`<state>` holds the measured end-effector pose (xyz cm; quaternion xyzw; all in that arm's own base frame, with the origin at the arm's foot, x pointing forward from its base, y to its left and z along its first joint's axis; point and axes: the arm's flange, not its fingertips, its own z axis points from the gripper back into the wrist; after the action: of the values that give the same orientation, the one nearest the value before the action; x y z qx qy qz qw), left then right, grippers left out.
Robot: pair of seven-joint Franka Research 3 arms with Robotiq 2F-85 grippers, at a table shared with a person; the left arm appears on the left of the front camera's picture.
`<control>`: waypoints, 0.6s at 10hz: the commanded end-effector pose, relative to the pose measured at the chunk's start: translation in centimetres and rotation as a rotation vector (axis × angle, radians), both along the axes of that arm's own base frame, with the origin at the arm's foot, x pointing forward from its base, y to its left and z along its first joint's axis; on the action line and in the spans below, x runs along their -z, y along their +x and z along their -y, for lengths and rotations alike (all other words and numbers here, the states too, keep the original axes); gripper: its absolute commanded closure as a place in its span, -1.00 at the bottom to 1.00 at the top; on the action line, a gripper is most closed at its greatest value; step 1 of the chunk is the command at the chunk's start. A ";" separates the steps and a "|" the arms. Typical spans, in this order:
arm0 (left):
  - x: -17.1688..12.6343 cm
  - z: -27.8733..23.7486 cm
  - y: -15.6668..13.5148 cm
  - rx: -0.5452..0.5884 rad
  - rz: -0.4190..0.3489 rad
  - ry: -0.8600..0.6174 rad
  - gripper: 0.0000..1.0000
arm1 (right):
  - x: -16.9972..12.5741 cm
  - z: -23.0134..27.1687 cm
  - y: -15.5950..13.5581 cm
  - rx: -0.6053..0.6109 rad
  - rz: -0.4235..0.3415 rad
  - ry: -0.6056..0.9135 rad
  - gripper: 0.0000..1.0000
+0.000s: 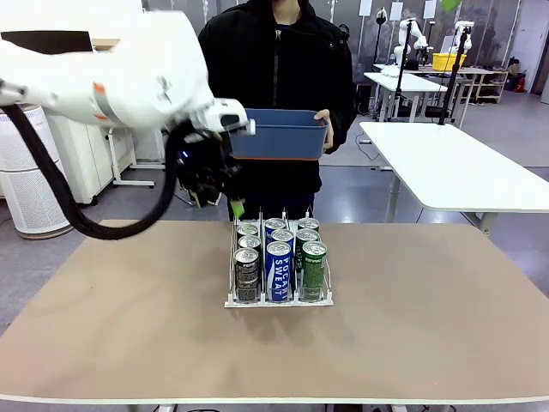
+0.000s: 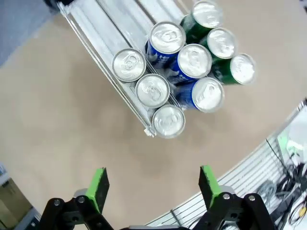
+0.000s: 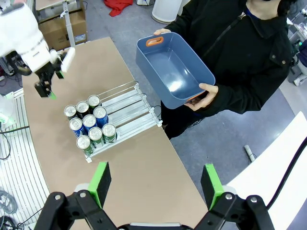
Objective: Fill the beverage cans into the dispenser.
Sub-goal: Place the picked Pepsi coke in the line of the Automatic Can Dispenser with the same cans.
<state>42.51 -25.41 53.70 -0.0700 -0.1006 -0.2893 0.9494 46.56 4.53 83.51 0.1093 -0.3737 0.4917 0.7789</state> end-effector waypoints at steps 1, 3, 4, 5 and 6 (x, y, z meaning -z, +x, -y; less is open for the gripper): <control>-3.7 -3.9 -0.7 0.140 0.018 -0.026 -1.00 | 0.1 0.0 -0.2 0.001 -0.001 -0.012 -1.00; -8.5 -7.5 -1.0 0.292 0.042 -0.073 -1.00 | 0.1 0.0 -0.2 0.001 -0.001 -0.012 -1.00; -10.5 -9.1 -1.4 0.354 0.081 -0.107 -1.00 | 0.1 0.0 -0.2 0.001 -0.001 -0.012 -1.00; -12.8 -11.2 -1.7 0.389 0.120 -0.137 -1.00 | 0.1 0.0 -0.2 0.001 -0.001 -0.012 -1.00; -14.7 -12.8 -2.0 0.417 0.143 -0.161 -1.00 | 0.1 0.0 -0.2 0.001 -0.001 -0.012 -1.00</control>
<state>40.51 -13.49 67.77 -0.1152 -0.1723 -0.4597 0.8636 46.56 4.53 83.52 0.1092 -0.3738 0.4917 0.7789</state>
